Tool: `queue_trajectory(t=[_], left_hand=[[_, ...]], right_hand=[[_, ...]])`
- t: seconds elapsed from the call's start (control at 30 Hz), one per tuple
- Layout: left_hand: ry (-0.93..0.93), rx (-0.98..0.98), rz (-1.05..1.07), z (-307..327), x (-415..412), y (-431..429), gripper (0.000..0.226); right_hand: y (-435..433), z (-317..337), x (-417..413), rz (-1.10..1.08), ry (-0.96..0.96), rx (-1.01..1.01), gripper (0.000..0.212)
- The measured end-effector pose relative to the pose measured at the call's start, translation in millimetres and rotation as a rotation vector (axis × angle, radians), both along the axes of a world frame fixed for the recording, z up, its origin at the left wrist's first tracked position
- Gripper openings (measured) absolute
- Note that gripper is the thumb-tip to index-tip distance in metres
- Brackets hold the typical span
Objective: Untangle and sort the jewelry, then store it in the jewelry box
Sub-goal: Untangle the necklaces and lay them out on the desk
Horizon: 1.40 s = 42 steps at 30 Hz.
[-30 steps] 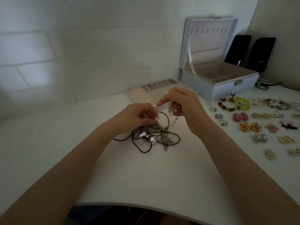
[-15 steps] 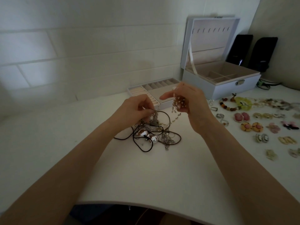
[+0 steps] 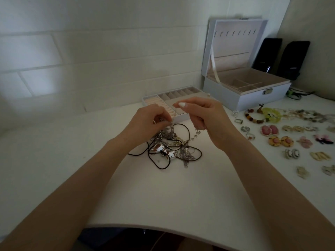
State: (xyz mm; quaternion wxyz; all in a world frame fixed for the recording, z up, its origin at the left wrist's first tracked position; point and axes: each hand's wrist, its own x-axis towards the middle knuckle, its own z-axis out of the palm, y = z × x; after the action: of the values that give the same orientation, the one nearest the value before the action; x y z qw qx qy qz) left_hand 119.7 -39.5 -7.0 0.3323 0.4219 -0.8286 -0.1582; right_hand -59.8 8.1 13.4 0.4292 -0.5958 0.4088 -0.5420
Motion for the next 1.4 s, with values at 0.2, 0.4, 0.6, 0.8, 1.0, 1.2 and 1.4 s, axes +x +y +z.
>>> queue_trajectory(t=[0.2,0.4,0.6,0.8,1.0,1.2,1.4], left_hand=[[-0.049,0.029,0.063,-1,-1,0,0.015],[0.467,0.398,-0.092,12,-3,8,0.015],[0.507,0.444,-0.170,13,-2,9,0.014],[0.744,0.600,-0.171,15,2,4,0.019],[0.754,0.701,-0.223,17,-2,8,0.023],[0.688,0.681,-0.215,15,0,5,0.024],[0.552,0.583,-0.145,15,4,7,0.021]], right_hand=[[0,-1,1,0.028,0.032,-0.045,0.015],[0,-2,1,0.010,0.069,-0.020,0.018],[0,-3,1,0.085,0.120,0.024,0.017],[0,-3,1,0.135,0.062,-0.016,0.018],[0,-2,2,0.120,0.053,-0.035,0.018],[1,-2,2,0.144,0.112,0.001,0.018],[1,-2,2,0.126,0.108,-0.011,0.015]])
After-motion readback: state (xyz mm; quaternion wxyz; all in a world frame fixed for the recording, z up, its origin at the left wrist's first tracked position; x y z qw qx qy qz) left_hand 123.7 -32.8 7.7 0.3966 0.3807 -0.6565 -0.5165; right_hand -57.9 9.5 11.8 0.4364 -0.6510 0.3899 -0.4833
